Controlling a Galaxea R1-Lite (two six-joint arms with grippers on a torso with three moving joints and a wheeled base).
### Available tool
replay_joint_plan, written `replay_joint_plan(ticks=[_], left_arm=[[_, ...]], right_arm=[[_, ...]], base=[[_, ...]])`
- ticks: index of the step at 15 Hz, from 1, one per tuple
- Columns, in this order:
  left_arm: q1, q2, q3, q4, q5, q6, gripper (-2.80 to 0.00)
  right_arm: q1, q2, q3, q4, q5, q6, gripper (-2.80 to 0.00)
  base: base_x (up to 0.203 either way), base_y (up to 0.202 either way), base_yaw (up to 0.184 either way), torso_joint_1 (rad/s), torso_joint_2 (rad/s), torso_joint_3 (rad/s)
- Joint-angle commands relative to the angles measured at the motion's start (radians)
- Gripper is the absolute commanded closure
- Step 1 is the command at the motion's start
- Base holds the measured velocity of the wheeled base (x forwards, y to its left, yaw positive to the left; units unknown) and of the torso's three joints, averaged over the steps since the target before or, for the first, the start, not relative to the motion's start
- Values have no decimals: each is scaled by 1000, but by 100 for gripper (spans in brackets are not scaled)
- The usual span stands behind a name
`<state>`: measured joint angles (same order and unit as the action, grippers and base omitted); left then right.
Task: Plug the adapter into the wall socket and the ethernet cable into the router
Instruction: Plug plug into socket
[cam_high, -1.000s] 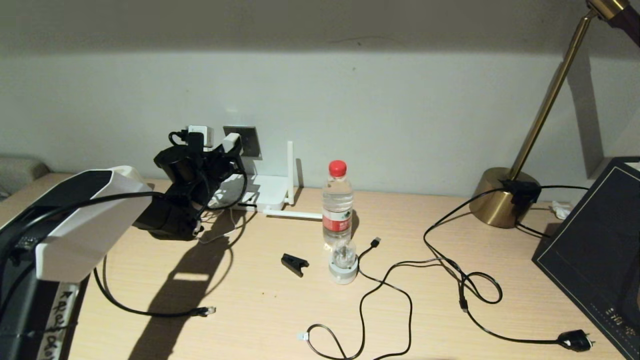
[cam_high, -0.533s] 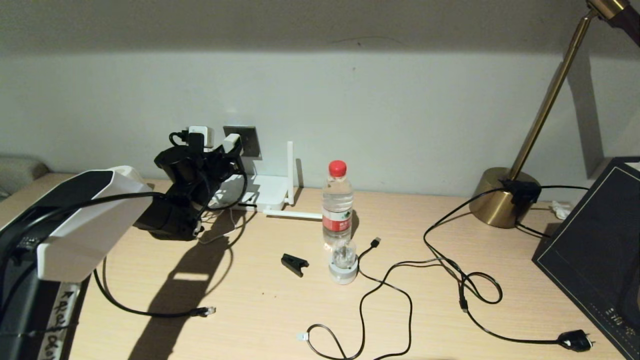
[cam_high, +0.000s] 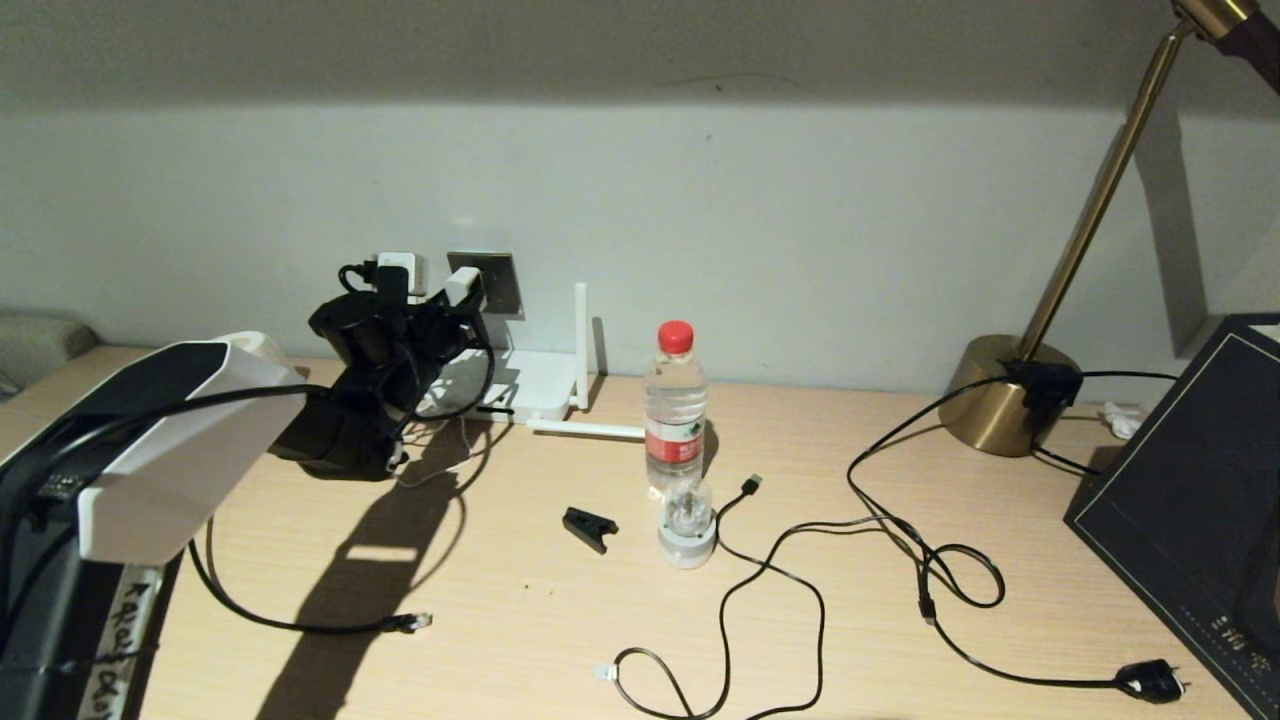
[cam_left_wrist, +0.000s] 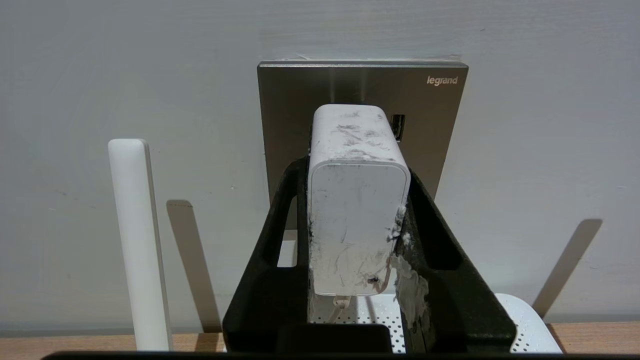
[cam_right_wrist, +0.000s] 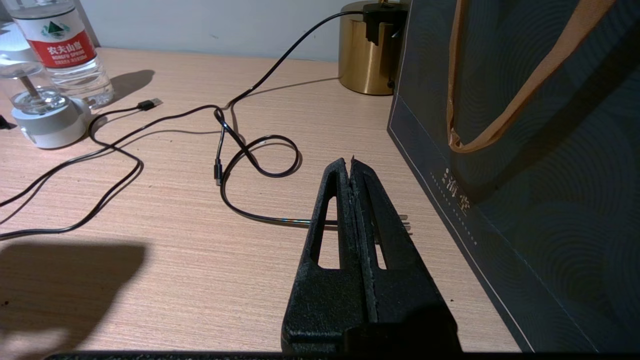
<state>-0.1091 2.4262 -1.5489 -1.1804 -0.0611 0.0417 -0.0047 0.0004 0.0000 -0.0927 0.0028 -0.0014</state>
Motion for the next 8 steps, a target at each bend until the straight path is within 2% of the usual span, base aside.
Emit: replay_joint_plan(ticks=[1, 8], left_arm=[[2, 5, -3, -5, 0, 1, 0], [0, 13, -6, -5, -2, 0, 0]], right_arm=[[0, 0, 35, -1, 0, 0, 0], [0, 1, 35, -1, 0, 0, 0]], base=[[0, 0, 0, 0, 0, 0], [0, 0, 0, 0, 0, 0]])
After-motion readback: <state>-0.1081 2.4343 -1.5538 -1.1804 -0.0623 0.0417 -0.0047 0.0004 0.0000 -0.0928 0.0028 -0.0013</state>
